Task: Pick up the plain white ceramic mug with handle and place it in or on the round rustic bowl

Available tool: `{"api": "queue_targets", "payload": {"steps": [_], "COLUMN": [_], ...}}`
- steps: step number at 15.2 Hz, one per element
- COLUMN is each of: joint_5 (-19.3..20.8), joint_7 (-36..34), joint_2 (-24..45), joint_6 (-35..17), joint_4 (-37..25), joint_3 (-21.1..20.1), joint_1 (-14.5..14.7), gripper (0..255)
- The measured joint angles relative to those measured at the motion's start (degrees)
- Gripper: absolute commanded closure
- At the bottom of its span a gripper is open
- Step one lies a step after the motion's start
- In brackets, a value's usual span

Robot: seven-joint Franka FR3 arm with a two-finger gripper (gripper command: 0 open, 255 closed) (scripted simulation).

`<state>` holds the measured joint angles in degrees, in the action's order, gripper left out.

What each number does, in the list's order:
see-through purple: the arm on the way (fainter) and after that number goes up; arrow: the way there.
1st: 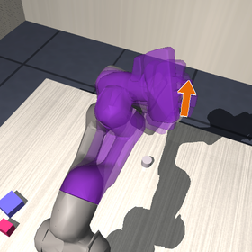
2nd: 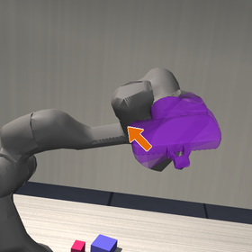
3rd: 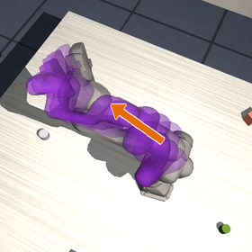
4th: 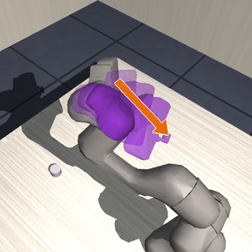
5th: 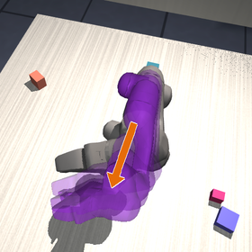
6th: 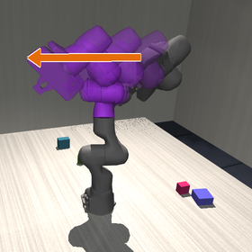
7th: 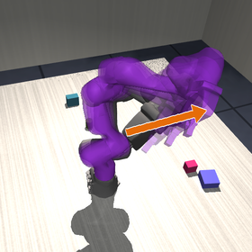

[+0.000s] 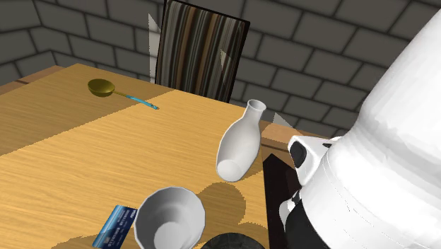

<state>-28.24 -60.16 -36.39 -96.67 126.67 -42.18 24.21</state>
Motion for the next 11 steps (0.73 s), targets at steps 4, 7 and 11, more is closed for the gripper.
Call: {"api": "queue_targets", "payload": {"steps": [4,7,11], "joint_5": [-0.8,-1.0,-1.1], "joint_7": [0.4,0.5,0.6], "joint_2": [0.0,0.1,0.1], "joint_6": [-2.8,-3.9,-4.1], "joint_4": [2.8,3.7,3.9], "joint_3": [-1.1,-1.5,-1.6], "joint_1": [0.2,0.2,0.2], "gripper": [255,255,255]}}
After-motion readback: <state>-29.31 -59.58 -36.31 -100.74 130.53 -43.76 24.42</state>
